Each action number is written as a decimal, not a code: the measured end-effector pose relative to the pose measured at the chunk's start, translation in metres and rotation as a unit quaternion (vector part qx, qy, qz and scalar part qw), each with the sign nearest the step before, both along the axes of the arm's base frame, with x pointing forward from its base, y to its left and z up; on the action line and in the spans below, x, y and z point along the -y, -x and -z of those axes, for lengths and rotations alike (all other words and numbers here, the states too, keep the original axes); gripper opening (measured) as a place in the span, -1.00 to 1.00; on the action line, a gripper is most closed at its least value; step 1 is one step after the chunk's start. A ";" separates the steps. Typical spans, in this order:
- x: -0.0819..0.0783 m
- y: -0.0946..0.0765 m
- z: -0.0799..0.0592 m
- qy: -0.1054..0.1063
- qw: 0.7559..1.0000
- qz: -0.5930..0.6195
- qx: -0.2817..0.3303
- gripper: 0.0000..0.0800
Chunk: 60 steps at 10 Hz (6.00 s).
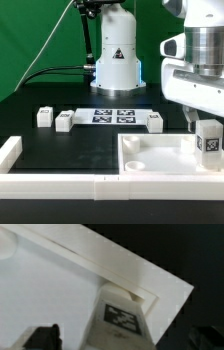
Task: Assemble one leg
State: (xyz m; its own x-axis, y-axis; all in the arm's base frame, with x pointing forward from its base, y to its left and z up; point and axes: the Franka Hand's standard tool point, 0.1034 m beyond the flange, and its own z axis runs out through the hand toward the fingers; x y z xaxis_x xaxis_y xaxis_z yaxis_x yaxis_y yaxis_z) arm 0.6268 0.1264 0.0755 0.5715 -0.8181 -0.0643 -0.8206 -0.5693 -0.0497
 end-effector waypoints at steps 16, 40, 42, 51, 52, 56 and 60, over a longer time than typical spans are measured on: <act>0.004 0.000 0.001 0.011 0.856 -0.516 0.035 -0.27; -0.003 0.003 0.000 0.021 0.960 -0.277 0.017 0.62; -0.004 0.002 -0.002 0.026 0.930 -0.366 0.023 0.62; 0.000 0.002 0.000 0.026 0.899 -0.437 0.026 -0.26; 0.000 0.002 0.000 0.025 0.904 -0.425 0.025 -0.26; 0.007 0.000 -0.001 0.028 0.991 -0.134 0.009 -0.26; 0.011 0.001 0.002 0.021 0.996 0.085 -0.005 -0.26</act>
Offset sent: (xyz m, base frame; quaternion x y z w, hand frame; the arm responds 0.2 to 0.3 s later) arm -0.0007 -0.0004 -0.0032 0.0095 -0.0090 -0.3011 0.9535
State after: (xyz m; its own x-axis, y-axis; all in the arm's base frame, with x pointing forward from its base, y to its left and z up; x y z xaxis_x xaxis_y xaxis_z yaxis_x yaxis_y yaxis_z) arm 0.6261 0.1154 0.0732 0.4237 -0.9052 -0.0338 -0.9058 -0.4232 -0.0205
